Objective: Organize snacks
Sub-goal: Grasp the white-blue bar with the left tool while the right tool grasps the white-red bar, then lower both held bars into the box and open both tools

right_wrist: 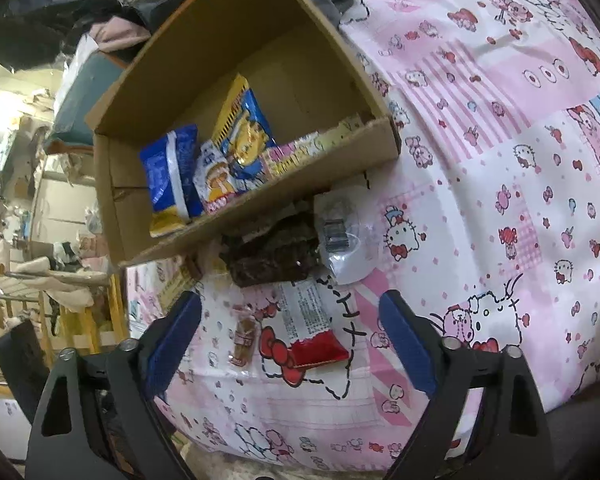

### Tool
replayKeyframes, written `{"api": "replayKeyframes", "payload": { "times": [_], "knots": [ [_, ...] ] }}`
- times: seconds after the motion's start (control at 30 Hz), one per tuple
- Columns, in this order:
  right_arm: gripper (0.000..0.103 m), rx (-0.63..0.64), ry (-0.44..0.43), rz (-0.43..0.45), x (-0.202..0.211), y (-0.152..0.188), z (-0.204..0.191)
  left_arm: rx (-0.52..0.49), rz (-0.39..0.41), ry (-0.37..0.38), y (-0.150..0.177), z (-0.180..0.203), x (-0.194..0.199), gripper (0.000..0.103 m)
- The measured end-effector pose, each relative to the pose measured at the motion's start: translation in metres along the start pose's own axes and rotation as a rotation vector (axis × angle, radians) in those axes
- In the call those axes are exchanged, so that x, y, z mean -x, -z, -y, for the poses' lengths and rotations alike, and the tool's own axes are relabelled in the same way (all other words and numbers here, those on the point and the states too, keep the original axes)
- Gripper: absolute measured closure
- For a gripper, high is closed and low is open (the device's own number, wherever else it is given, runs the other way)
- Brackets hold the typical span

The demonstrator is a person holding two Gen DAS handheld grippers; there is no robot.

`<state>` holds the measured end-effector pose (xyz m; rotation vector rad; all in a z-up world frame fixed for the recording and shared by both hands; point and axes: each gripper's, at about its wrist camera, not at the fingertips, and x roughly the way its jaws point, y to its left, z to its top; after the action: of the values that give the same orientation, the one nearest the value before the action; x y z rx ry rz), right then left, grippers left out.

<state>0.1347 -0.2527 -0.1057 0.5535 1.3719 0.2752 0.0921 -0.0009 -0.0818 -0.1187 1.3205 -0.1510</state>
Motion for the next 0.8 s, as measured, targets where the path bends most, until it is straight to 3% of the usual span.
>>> {"api": "replayKeyframes", "payload": {
  "times": [0.13,0.4,0.47,0.5,0.6,0.8],
  "knots": [
    [0.036,0.077,0.045,-0.083,-0.024,0.006,-0.014,0.002,0.013,-0.006,-0.002,-0.001,0.004,0.089],
    [0.037,0.346,0.300,-0.194,-0.075,0.026,-0.050,-0.035,0.052,-0.044,-0.005,0.004,0.006,0.089],
    [0.051,0.406,0.345,-0.188,-0.077,0.030,-0.057,-0.032,0.054,-0.047,-0.004,0.002,0.006,0.089],
    [0.066,0.423,0.360,-0.188,-0.078,0.032,-0.059,-0.028,0.053,-0.050,-0.004,0.001,0.006,0.089],
    [0.068,0.416,0.336,-0.193,-0.074,0.036,-0.057,-0.018,0.050,-0.058,-0.004,-0.002,0.005,0.089],
    [0.069,0.313,0.197,-0.229,-0.046,0.056,-0.048,-0.010,0.049,-0.069,-0.003,-0.004,0.004,0.089]
  ]
}}
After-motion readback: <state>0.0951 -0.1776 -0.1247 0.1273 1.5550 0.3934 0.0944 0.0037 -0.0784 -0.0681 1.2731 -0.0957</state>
